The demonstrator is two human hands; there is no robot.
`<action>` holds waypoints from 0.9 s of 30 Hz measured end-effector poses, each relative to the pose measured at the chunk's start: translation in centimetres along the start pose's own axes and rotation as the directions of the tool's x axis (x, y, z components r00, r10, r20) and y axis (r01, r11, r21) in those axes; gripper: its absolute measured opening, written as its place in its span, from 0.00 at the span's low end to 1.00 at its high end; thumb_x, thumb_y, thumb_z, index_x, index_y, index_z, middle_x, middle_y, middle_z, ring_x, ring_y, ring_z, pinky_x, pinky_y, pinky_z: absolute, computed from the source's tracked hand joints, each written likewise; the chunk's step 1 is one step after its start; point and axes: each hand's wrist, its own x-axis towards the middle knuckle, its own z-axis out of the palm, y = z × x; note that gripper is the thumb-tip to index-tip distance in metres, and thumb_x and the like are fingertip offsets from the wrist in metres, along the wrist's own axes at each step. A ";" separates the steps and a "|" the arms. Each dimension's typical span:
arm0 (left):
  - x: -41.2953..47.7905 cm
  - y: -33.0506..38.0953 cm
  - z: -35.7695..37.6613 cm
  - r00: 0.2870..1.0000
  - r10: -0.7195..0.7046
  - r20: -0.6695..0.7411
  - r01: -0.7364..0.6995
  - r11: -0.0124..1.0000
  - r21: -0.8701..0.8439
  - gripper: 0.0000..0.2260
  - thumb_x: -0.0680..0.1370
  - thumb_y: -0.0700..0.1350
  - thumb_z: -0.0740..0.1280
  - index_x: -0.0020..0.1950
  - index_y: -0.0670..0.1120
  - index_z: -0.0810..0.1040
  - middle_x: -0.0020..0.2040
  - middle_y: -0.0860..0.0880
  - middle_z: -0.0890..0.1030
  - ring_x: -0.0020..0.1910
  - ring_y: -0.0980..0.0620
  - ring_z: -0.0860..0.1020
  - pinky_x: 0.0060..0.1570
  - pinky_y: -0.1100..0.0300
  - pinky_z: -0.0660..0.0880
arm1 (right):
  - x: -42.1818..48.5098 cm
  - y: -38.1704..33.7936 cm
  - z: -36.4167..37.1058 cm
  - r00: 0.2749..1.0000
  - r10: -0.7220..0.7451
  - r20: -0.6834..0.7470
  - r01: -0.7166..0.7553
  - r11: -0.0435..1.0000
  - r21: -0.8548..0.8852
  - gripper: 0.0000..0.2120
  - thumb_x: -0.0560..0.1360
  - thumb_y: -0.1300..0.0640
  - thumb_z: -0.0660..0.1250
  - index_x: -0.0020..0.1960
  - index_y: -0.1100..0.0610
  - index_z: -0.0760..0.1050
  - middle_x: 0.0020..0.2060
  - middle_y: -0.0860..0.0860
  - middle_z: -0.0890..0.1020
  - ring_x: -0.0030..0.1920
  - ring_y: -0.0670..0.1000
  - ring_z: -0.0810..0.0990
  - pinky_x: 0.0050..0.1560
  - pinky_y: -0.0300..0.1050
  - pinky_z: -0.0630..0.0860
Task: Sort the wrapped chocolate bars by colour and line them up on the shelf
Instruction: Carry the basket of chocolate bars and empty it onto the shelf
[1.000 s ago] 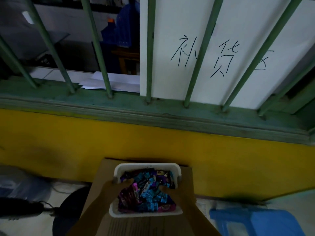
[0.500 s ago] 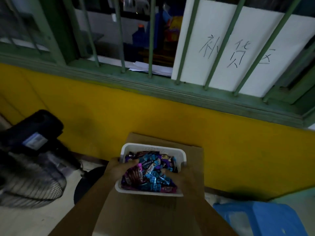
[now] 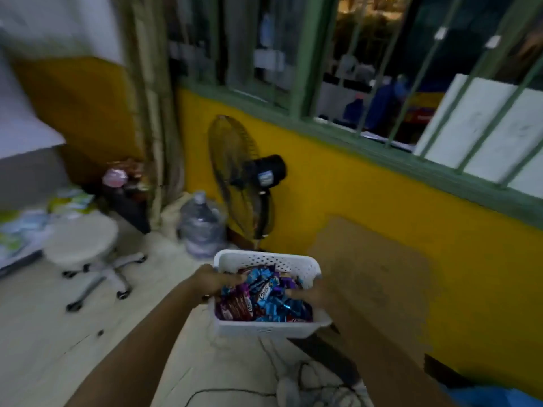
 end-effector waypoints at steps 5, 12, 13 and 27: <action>-7.6 -8.2 -11.3 0.961 -0.118 -0.249 0.085 0.987 -0.138 0.12 0.68 0.47 0.78 0.40 0.45 0.75 0.39 0.47 0.81 0.32 0.56 0.78 0.22 0.65 0.73 | -2.3 -6.1 12.5 0.959 -0.099 0.264 0.130 0.986 -0.105 0.28 0.61 0.47 0.80 0.55 0.60 0.77 0.57 0.56 0.81 0.51 0.51 0.80 0.54 0.46 0.77; -14.5 -18.7 -24.5 0.785 -0.302 -0.541 0.127 0.933 -0.337 0.23 0.68 0.51 0.78 0.53 0.36 0.78 0.50 0.39 0.82 0.47 0.42 0.82 0.48 0.50 0.80 | -3.7 -15.2 29.2 0.860 -0.220 0.461 0.345 0.915 -0.207 0.37 0.58 0.41 0.80 0.57 0.57 0.70 0.55 0.53 0.78 0.49 0.50 0.79 0.51 0.45 0.78; -14.9 -19.9 -26.0 0.756 -0.327 -0.568 0.126 0.923 -0.364 0.23 0.68 0.51 0.78 0.53 0.36 0.78 0.49 0.39 0.82 0.46 0.42 0.82 0.47 0.50 0.80 | -3.8 -16.2 31.4 0.845 -0.234 0.480 0.373 0.902 -0.217 0.40 0.57 0.40 0.79 0.60 0.59 0.70 0.57 0.54 0.78 0.51 0.51 0.79 0.52 0.46 0.78; -15.7 -28.6 -48.0 0.439 -0.540 -0.718 0.104 0.824 -0.557 0.20 0.69 0.52 0.77 0.49 0.37 0.81 0.45 0.40 0.84 0.43 0.43 0.83 0.44 0.52 0.81 | -1.9 -34.4 58.4 0.647 -0.260 0.717 0.562 0.797 -0.219 0.56 0.60 0.33 0.75 0.76 0.59 0.54 0.73 0.55 0.65 0.67 0.56 0.71 0.64 0.49 0.72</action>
